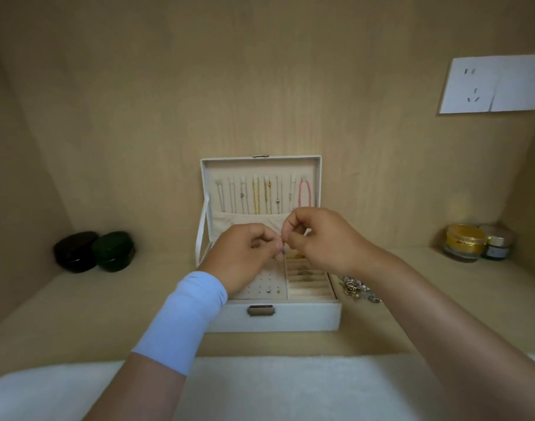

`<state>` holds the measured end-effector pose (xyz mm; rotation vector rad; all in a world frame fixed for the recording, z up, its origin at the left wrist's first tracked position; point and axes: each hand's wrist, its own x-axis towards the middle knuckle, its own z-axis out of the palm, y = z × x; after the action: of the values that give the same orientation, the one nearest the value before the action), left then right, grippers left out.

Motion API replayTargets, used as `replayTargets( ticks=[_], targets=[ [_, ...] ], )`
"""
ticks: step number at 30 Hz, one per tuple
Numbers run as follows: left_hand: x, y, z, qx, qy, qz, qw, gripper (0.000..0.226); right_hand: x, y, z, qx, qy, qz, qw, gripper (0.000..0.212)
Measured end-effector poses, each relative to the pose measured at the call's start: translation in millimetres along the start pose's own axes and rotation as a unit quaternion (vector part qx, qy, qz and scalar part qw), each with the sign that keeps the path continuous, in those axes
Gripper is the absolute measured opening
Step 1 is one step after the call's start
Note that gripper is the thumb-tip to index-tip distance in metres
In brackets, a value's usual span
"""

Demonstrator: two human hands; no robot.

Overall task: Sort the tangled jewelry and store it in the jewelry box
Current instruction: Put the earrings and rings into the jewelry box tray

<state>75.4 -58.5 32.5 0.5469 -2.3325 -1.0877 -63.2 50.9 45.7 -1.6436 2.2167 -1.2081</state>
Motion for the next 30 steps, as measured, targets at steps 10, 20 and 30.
replayTargets(
  ticks=[10,20,30],
  targets=[
    [-22.1,-35.7,-33.5,-0.023,0.045,0.026,0.998,0.013,2.7,-24.0,33.3,0.121,-0.008,-0.014,0.993,0.006],
    [-28.3,-51.3,-43.7,-0.015,0.067,0.006,0.998,0.018,-4.1,-15.0,41.8,-0.119,-0.083,-0.045,0.988,0.011],
    [-33.2,-44.2,-48.6,-0.199,0.01,-0.064,0.978,0.036,-9.8,-24.9,42.2,-0.284,-0.106,-0.08,0.95,0.004]
  ],
)
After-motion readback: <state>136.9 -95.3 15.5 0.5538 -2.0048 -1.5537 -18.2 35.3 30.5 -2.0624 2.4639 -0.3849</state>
